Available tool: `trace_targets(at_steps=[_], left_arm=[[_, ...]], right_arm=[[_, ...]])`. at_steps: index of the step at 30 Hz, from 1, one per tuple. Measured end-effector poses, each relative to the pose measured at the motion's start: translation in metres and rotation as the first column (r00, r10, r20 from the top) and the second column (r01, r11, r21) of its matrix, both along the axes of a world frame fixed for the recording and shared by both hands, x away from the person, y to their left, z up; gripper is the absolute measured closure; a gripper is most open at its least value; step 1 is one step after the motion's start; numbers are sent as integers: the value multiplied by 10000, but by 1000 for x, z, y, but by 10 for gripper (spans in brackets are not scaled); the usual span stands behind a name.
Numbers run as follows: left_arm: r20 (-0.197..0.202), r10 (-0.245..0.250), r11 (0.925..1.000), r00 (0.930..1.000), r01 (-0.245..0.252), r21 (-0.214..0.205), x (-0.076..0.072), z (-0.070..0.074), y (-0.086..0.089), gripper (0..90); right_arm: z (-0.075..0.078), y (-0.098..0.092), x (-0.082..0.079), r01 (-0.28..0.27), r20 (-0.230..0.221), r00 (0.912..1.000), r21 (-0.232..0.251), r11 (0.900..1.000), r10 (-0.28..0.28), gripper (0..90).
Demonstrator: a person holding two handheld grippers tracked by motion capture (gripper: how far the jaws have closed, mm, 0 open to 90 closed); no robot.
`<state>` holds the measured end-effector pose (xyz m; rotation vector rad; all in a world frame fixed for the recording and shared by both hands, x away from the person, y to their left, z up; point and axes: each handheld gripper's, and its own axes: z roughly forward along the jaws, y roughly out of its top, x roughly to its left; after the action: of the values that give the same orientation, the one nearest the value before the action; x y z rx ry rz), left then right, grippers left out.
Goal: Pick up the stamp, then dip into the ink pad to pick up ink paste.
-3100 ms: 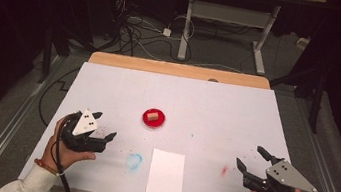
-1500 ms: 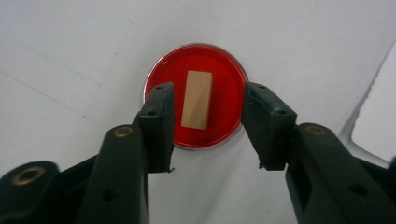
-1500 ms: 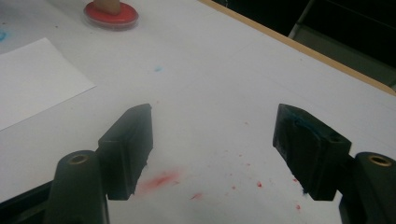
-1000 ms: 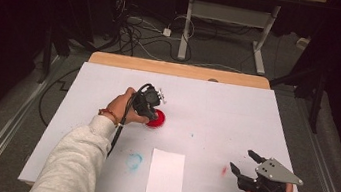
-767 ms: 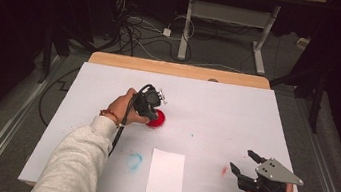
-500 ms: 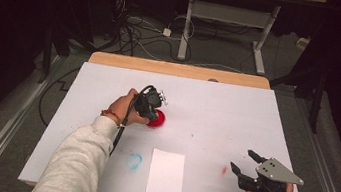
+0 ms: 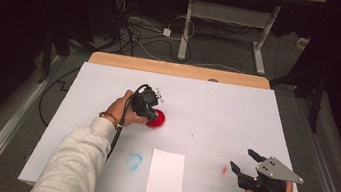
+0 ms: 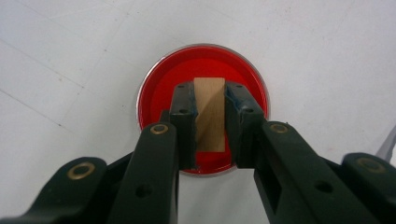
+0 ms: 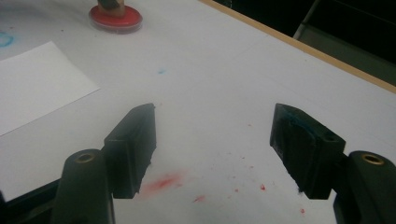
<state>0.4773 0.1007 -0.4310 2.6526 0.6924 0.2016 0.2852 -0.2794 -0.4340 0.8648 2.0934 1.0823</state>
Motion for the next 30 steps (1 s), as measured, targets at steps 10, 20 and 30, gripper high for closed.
trace_targets(at_steps=[10,20,30], left_arm=[[882,189,9986,9959,-146,-500,-14,28,13,734],[1885,418,9851,9812,-90,-1717,-43,56,31,734],[2070,447,9771,9773,3,-2126,-57,55,38,733]], right_arm=[[2,-1,0,75,173,9998,149,9999,-77,300],[3,-1,-2,104,327,9994,179,9998,-110,277],[7,-1,-8,290,707,9971,126,9995,-298,193]])
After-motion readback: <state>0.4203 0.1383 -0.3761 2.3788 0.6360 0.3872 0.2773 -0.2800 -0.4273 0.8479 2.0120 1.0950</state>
